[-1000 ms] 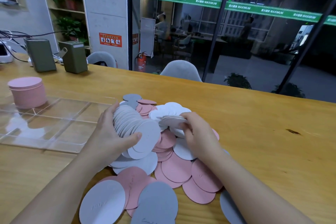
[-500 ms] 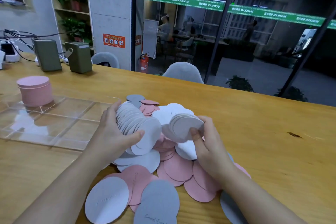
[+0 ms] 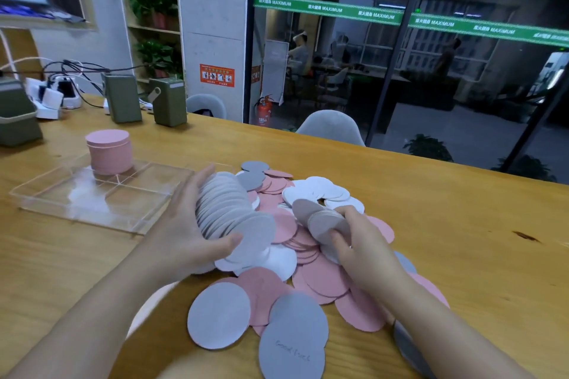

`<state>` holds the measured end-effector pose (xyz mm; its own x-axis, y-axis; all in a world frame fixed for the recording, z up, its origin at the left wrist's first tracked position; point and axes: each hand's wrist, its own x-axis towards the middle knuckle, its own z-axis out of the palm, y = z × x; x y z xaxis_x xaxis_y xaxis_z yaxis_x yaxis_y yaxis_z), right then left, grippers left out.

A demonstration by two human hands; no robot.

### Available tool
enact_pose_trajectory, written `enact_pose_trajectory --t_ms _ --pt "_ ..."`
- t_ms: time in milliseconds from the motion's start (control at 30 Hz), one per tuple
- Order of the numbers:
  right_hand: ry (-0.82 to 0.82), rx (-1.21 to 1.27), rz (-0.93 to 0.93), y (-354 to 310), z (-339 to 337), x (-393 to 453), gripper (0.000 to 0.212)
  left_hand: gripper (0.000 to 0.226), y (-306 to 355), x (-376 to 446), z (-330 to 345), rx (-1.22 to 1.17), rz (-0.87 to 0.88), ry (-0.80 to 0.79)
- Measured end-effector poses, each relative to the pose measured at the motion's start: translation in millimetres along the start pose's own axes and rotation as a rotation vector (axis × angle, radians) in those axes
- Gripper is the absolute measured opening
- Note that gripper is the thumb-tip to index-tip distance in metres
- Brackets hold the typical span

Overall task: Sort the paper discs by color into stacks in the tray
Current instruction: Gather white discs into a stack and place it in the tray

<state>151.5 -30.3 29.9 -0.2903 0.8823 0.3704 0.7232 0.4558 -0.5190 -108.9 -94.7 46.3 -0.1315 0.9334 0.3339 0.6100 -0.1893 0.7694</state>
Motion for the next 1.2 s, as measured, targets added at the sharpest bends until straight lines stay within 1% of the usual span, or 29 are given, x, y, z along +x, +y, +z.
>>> enact_pose_trajectory --t_ms 67,167,267,367,400,467,500,533,600,733,833,933,1000,1033,1100,1200 --pt "0.004 -0.014 -0.049 -8.0 4.0 -1.0 0.015 0.108 -9.9 -12.0 -12.2 0.007 -0.002 -0.026" --pt "0.039 -0.046 -0.097 -17.4 12.5 -2.2 0.023 0.100 -24.1 -26.1 -28.5 -0.042 0.009 -0.015" --pt "0.031 -0.152 -0.170 -21.8 22.5 -3.2 0.022 0.097 -40.7 -34.6 -39.6 -0.099 -0.024 -0.010" --pt "-0.034 -0.304 -0.260 -20.5 32.8 -6.5 0.031 0.099 -51.1 -40.0 -43.5 -0.166 -0.057 -0.026" --pt "-0.089 -0.338 -0.280 -20.3 35.0 -7.5 0.036 0.097 -53.0 -40.8 -43.6 -0.188 -0.060 -0.029" --pt "-0.212 -0.388 -0.269 -21.5 36.6 -11.9 0.059 0.094 -56.0 -41.7 -43.5 -0.237 -0.064 -0.025" --pt "-0.283 -0.373 -0.240 -23.3 35.7 -14.6 0.069 0.094 -58.2 -42.0 -43.5 -0.249 -0.066 -0.029" --pt "-0.322 -0.353 -0.234 -27.2 34.5 -16.2 0.074 0.093 -60.2 -42.4 -43.3 -0.242 -0.069 -0.039" --pt "-0.343 -0.282 -0.256 -42.8 31.9 -17.2 0.078 0.091 -63.2 -43.4 -43.3 -0.199 -0.072 -0.056" --pt "-0.447 -0.006 -0.299 -92.4 39.9 -17.1 0.086 0.092 -63.6 -45.0 -47.2 -0.129 -0.003 -0.004" --pt "-0.514 0.065 -0.342 -120.7 59.3 -11.8 0.100 0.090 -63.3 -47.4 -54.8 -0.132 0.050 0.019" --pt "-0.618 0.184 -0.292 -136.5 76.6 -1.7 0.113 0.091 -64.8 -50.9 -61.2 -0.127 0.084 -0.003" --pt "-0.668 0.292 -0.250 -142.0 86.4 1.8 0.115 0.093 -67.4 -54.7 -61.7 -0.108 0.100 -0.040" --pt "-0.665 0.309 -0.245 -143.3 91.3 2.1 0.115 0.093 -69.4 -56.9 -59.7 -0.092 0.107 -0.058" --pt "-0.646 0.305 -0.253 -144.7 99.6 1.4 0.112 0.092 -72.8 -60.6 -53.0 -0.051 0.124 -0.076" --pt "-0.626 0.285 -0.284 -146.6 104.4 3.8 0.107 0.094 -73.4 -59.5 -47.6 -0.032 0.112 -0.046"
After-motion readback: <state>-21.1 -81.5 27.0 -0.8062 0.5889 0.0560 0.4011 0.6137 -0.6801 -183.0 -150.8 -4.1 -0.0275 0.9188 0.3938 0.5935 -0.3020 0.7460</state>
